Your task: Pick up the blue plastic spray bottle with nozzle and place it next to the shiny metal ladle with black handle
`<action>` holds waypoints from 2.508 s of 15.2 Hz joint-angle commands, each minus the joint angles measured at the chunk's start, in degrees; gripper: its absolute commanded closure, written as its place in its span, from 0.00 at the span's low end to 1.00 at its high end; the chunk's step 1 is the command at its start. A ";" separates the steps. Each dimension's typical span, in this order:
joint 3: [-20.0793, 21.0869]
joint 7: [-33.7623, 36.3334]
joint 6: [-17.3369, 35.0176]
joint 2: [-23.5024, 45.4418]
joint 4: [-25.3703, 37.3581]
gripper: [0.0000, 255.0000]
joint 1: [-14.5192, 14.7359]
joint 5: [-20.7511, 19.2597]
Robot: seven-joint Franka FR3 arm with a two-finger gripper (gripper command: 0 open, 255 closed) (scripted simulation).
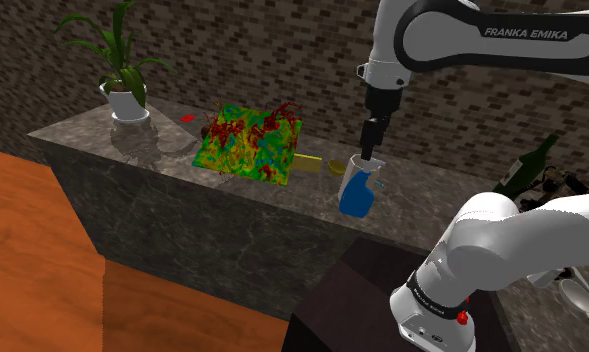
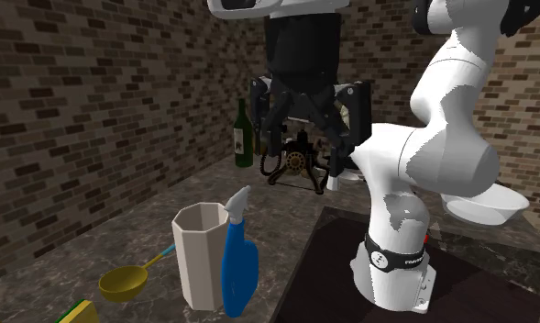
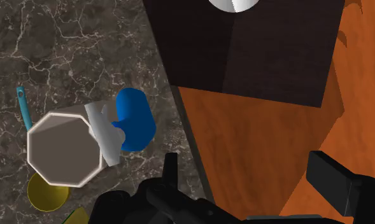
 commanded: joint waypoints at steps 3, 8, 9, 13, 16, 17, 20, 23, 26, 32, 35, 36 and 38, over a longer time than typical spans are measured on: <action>-2.78 -3.85 3.51 -0.43 -2.40 0.00 -0.56 -1.84; -10.26 -13.46 13.00 0.92 -6.65 0.00 -1.93 -6.07; -11.82 -15.41 15.01 1.64 -7.17 0.00 -2.17 -6.78; -17.22 -21.97 21.85 5.04 -8.09 0.00 -2.51 -8.63; -17.70 -21.93 24.41 5.74 -9.95 0.00 -2.60 -8.98; -17.87 -21.92 25.28 6.01 -10.55 0.00 -2.62 -9.10; -18.48 -21.89 28.46 7.14 -12.61 0.00 -2.71 -9.50; -18.48 -21.89 28.46 7.14 -12.61 0.00 -2.71 -9.51; -18.48 -21.89 28.46 7.14 -12.61 0.00 -2.71 -9.51; -18.48 -21.89 28.45 7.13 -12.60 1.00 -2.71 -9.50; -18.48 -21.89 28.46 7.14 -12.60 1.00 -2.70 -9.50; -18.48 -21.90 28.46 7.15 -12.59 1.00 -2.70 -9.50; -18.48 -21.89 28.46 7.14 -12.61 1.00 -2.71 -9.50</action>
